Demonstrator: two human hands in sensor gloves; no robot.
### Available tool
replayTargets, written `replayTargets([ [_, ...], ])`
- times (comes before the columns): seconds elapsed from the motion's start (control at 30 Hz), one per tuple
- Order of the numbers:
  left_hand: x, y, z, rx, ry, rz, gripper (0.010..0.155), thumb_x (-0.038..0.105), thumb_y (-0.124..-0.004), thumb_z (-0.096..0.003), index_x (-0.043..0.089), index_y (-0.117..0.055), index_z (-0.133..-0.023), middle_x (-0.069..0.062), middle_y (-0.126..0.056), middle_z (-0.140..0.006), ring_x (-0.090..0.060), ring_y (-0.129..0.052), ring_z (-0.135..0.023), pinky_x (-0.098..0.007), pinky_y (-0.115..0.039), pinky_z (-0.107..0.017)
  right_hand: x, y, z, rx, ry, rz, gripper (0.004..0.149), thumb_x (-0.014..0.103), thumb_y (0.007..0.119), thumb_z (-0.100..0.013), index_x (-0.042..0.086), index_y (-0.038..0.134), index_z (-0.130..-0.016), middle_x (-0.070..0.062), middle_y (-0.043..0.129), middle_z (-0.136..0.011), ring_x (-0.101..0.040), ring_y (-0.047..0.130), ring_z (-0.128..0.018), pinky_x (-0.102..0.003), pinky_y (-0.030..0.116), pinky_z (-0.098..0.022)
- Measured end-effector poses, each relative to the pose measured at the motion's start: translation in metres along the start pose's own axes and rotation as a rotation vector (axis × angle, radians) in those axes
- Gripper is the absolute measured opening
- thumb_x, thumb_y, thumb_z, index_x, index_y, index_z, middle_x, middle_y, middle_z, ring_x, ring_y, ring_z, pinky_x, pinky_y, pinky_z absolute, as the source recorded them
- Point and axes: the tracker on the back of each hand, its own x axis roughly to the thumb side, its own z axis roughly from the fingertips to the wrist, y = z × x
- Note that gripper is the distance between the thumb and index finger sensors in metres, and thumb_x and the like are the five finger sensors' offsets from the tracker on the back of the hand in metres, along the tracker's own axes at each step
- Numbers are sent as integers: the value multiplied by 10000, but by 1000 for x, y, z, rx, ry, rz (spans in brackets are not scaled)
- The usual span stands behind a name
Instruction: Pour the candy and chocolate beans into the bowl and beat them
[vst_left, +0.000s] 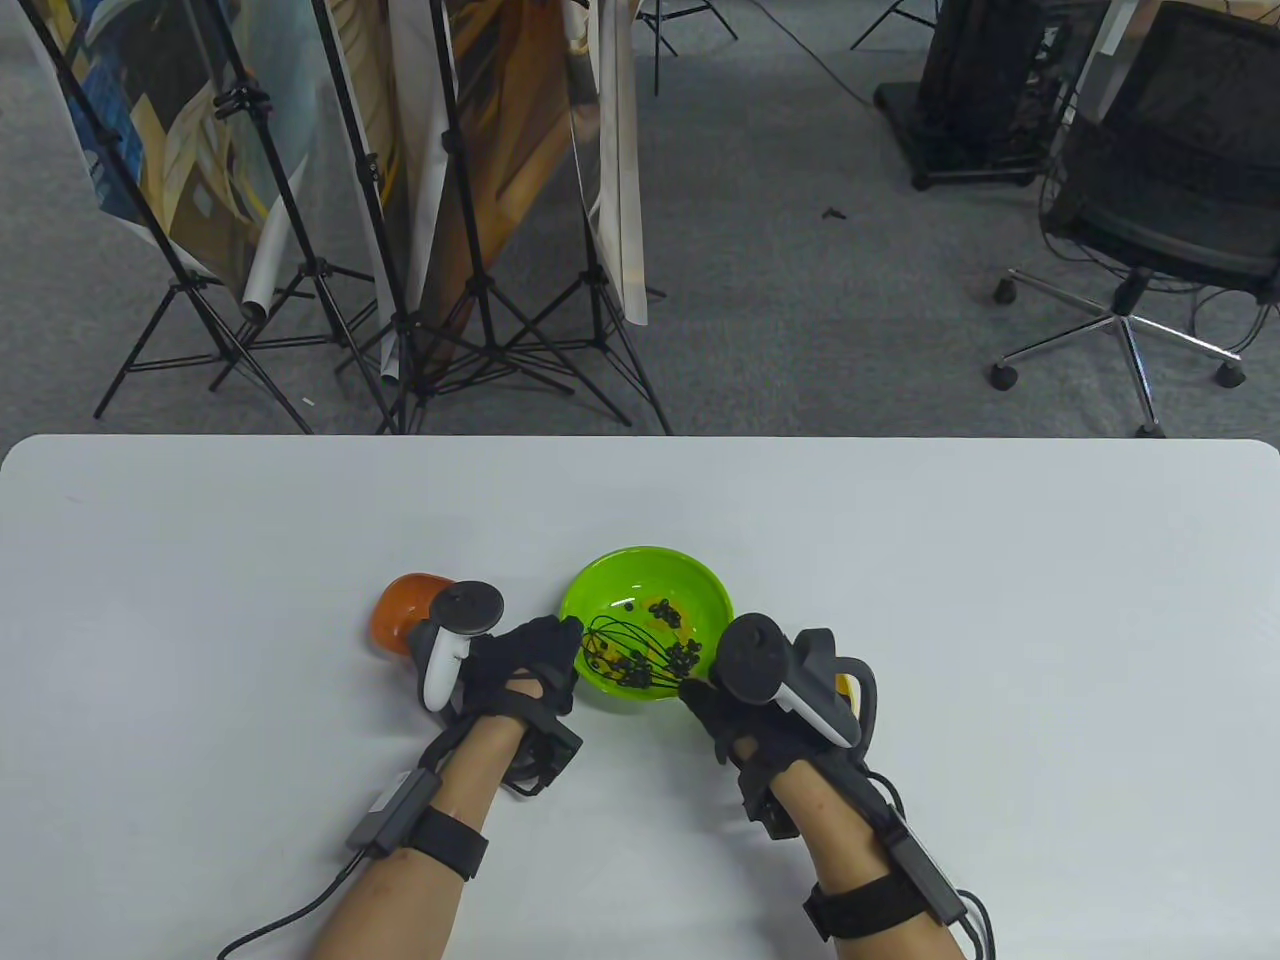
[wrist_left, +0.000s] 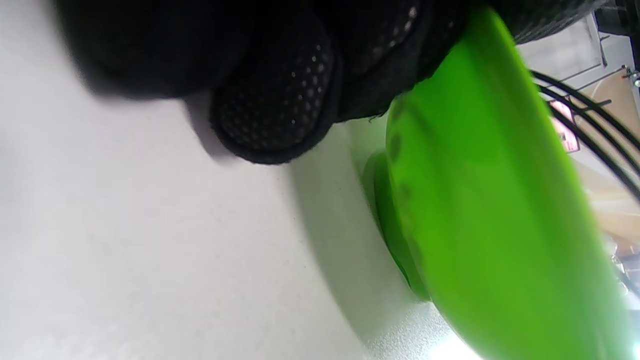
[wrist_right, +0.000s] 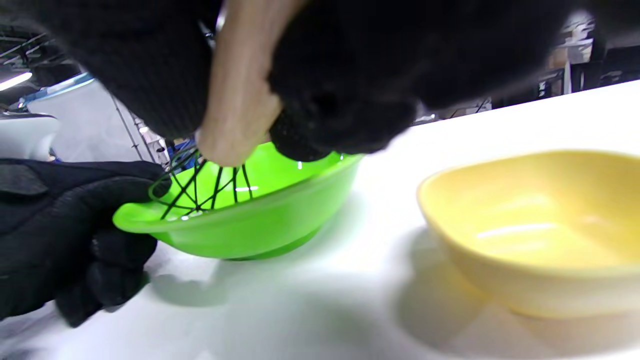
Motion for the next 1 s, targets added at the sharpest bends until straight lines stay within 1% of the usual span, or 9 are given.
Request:
replayTargets([
  [0.1, 0, 0, -1, -2, 0, 2, 443, 604, -676, -465, 236, -824, -661, 116, -969, -447, -126, -1051, -363, -269, -924, -254, -4, -13, 6, 5, 19, 76, 546, 528, 890, -442, 93, 959, -765, -135, 1016, -385, -232, 940, -43, -440, 864, -16],
  [0.23, 0, 0, 0, -3, 1, -2, 442, 606, -677, -464, 238, -825, -660, 117, -969, -444, -128, -1049, -362, -270, -922, -253, -8, -20, 9, -37, 72, 131, 550, 528, 904, -433, 90, 963, -761, -135, 1016, -391, -238, 940, -50, -445, 863, -24],
  [0.4, 0, -1, -1, -5, -7, -6, 439, 601, -687, -464, 231, -824, -659, 110, -970, -441, -133, -1049, -360, -276, -921, -253, -12, -19, 6, -97, 165, 173, 561, 530, 886, -443, 74, 954, -763, -127, 1012, -389, -221, 938, -45, -430, 867, -16],
  [0.5, 0, -1, -1, -2, -5, -9, 438, 600, -693, -463, 230, -824, -657, 110, -969, -439, -133, -1049, -357, -276, -920, -251, -17, -9, 2, -114, 204, 142, 579, 533, 839, -465, 45, 934, -763, -120, 1006, -383, -200, 935, -36, -416, 869, -4],
  [0.63, 0, -1, -1, -3, -5, -9, 438, 603, -690, -462, 234, -824, -655, 113, -969, -436, -131, -1048, -356, -275, -920, -251, -17, 15, -2, -134, 187, 84, 603, 544, 760, -479, 30, 921, -751, -105, 1003, -365, -176, 936, -21, -398, 875, 18],
  [0.73, 0, -1, -1, -4, -4, -9, 438, 604, -688, -462, 236, -824, -655, 115, -968, -437, -130, -1048, -355, -274, -919, -250, -10, 25, 0, -135, 143, 37, 600, 531, 730, -483, 29, 917, -753, -106, 1003, -364, -173, 936, -19, -396, 875, 24],
  [0.77, 0, -1, -1, -4, -3, -9, 437, 606, -685, -463, 239, -824, -656, 116, -968, -437, -128, -1048, -357, -272, -920, -251, -6, 28, 1, -119, 127, 14, 600, 530, 727, -485, 29, 912, -759, -106, 1002, -368, -175, 936, -23, -397, 875, 21],
  [0.9, 0, -1, -1, 0, 0, -11, 438, 609, -670, -464, 250, -817, -668, 127, -966, -449, -122, -1049, -366, -267, -922, -257, 8, 25, 7, -93, 71, 36, 583, 534, 755, -480, 56, 923, -769, -109, 1004, -372, -185, 937, -27, -404, 872, 13],
  [1.0, 0, -1, -1, 0, -1, -11, 437, 606, -670, -462, 249, -815, -668, 129, -966, -447, -120, -1049, -365, -266, -922, -256, 10, 12, 11, -26, 59, 22, 574, 535, 804, -475, 57, 939, -762, -123, 1007, -374, -210, 935, -33, -426, 863, 1],
])
